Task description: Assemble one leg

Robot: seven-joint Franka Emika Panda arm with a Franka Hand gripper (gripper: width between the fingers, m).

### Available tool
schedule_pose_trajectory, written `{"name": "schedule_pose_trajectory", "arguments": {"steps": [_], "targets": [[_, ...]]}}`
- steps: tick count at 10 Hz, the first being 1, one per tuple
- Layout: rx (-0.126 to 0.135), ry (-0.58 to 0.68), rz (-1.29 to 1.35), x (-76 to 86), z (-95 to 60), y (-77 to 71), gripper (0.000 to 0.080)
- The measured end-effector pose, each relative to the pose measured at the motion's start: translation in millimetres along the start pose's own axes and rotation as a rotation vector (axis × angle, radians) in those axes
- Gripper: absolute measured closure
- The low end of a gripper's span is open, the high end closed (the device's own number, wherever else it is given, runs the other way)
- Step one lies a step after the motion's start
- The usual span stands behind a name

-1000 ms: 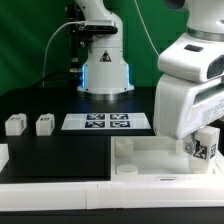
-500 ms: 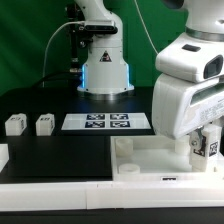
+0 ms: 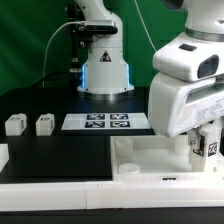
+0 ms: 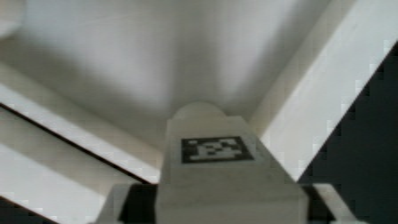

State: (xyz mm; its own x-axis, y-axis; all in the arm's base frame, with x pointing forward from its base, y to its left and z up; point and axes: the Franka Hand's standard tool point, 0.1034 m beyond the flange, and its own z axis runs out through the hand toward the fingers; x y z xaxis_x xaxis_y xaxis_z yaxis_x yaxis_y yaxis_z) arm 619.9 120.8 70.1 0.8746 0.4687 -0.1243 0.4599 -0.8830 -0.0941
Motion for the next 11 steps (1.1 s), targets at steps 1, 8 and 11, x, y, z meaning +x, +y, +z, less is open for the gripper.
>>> {"name": "schedule_pose_trajectory", "arguments": {"steps": [1, 8, 11], "targets": [[0.0, 0.0, 0.135, 0.1, 0.0, -0.3, 0.0503], [0.012, -0.003, 1.002, 1.0, 0.8, -4.7, 0.0503], [0.016, -0.008, 1.286, 0.8, 1.7, -6.4, 0.0503]]}}
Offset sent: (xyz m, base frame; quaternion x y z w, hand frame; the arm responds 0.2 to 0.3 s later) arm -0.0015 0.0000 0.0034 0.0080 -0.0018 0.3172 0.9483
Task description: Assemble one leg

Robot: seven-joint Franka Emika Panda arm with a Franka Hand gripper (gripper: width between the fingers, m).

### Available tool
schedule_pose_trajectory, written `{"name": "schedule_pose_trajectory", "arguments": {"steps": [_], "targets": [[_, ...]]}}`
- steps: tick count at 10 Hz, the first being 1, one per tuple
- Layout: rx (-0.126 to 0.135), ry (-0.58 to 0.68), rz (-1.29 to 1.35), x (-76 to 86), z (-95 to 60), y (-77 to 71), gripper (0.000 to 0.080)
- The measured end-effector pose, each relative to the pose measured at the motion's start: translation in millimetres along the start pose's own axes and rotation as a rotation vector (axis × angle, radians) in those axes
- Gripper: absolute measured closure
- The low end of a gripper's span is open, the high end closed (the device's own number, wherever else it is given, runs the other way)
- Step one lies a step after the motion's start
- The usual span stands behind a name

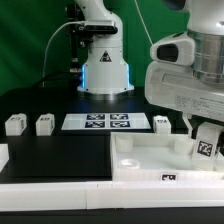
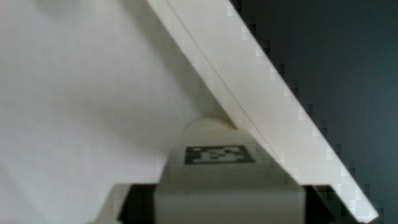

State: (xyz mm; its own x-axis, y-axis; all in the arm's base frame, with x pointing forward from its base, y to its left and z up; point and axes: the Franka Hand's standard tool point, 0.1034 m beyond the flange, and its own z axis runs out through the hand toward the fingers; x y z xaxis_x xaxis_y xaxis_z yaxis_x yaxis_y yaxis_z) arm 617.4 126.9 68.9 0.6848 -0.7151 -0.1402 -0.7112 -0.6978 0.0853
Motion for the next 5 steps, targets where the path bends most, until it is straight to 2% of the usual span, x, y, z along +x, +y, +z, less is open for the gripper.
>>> {"name": "schedule_pose_trajectory", "arguments": {"steps": [3, 4, 5], "targets": [[0.005, -0.006, 0.176, -1.0, -0.3, -1.1, 0.0503], [0.004, -0.006, 0.176, -1.3, 0.1, -1.1, 0.0419], [0.004, -0.006, 0.169, -1.7, 0.1, -1.3, 0.0281]]}}
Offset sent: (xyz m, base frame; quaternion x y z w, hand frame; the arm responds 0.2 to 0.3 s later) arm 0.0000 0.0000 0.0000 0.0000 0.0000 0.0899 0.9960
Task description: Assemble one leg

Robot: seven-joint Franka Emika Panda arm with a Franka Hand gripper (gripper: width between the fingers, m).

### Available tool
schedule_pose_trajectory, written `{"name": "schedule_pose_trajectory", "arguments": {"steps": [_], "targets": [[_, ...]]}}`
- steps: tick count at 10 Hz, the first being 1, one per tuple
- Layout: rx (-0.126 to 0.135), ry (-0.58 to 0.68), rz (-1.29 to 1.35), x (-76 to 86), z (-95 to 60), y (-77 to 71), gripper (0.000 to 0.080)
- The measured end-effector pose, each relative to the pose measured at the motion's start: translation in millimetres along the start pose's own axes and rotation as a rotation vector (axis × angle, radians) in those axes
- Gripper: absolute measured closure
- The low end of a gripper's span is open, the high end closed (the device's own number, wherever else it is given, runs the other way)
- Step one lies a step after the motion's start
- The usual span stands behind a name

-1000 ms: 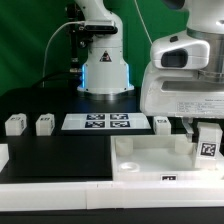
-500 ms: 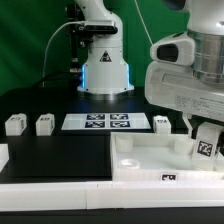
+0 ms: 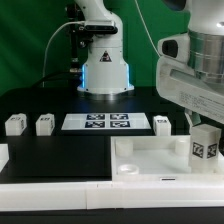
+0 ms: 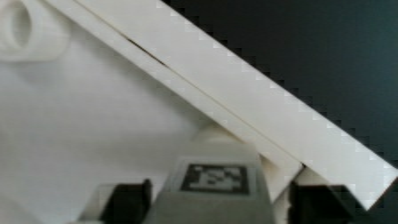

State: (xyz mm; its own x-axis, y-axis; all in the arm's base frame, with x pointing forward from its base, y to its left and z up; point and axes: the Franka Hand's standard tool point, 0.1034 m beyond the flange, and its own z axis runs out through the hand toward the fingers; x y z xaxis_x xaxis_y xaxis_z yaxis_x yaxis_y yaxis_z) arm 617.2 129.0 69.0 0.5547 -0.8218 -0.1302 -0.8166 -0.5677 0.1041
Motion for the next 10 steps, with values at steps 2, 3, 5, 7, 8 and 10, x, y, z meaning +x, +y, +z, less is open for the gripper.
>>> {"name": "schedule_pose_trajectory", "arguments": {"steps": [2, 3, 5, 7, 8, 10], "targets": [[0.0, 0.0, -0.015, -0.4, 0.1, -0.1, 0.0192], [0.0, 0.0, -0.071, -0.4, 0.0, -0.1, 0.0158], [-0.002, 0.002, -0.201, 0.5, 0.0, 0.3, 0.0152], [-0.006, 0.003, -0.467, 2.7, 0.2, 1.7, 0.0151], [-0.01, 0.007, -0.601, 3.3, 0.3, 2.1, 0.0151], [-0.013, 0.007, -0.846, 5.7, 0.2, 3.1, 0.0151]]}}
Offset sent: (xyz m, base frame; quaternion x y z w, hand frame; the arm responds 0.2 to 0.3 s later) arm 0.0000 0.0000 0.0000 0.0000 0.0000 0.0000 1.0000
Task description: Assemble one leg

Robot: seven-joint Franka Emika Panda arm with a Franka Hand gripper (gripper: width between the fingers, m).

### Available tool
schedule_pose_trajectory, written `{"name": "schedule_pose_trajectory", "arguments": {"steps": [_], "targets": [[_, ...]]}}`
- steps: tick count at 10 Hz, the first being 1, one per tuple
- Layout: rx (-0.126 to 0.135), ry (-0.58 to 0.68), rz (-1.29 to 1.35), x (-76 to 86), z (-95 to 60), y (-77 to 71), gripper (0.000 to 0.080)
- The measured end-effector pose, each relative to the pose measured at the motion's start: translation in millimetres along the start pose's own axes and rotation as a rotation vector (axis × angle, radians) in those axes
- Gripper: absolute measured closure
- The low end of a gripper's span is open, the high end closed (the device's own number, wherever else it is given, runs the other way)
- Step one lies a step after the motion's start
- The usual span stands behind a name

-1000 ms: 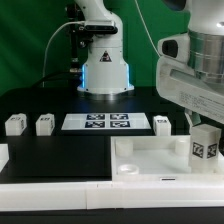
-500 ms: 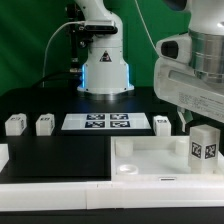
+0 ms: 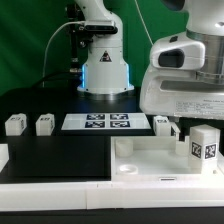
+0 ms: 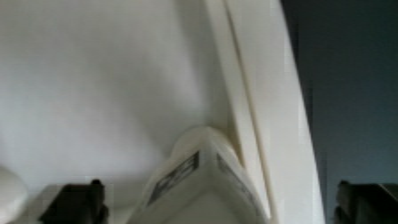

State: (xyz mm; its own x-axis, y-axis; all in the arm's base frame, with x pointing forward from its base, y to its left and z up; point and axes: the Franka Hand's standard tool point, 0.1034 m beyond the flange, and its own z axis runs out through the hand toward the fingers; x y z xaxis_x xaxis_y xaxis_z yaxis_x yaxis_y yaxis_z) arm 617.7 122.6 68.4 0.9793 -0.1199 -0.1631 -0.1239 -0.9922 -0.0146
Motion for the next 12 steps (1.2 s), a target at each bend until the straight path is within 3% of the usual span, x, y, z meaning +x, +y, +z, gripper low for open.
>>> {"name": "schedule_pose_trajectory", "arguments": {"steps": [7, 9, 10, 11, 12], "targets": [[-0.003, 0.0, -0.723, 1.9, -0.2, 5.9, 0.0151], [-0.003, 0.0, -0.75, 1.9, -0.2, 6.0, 0.0151], [-0.003, 0.0, -0.75, 2.0, -0.2, 6.1, 0.0277], [-0.003, 0.0, -0.75, 2.0, -0.2, 6.1, 0.0277], [-0.003, 0.0, -0.75, 2.0, -0.2, 6.1, 0.0416]]}}
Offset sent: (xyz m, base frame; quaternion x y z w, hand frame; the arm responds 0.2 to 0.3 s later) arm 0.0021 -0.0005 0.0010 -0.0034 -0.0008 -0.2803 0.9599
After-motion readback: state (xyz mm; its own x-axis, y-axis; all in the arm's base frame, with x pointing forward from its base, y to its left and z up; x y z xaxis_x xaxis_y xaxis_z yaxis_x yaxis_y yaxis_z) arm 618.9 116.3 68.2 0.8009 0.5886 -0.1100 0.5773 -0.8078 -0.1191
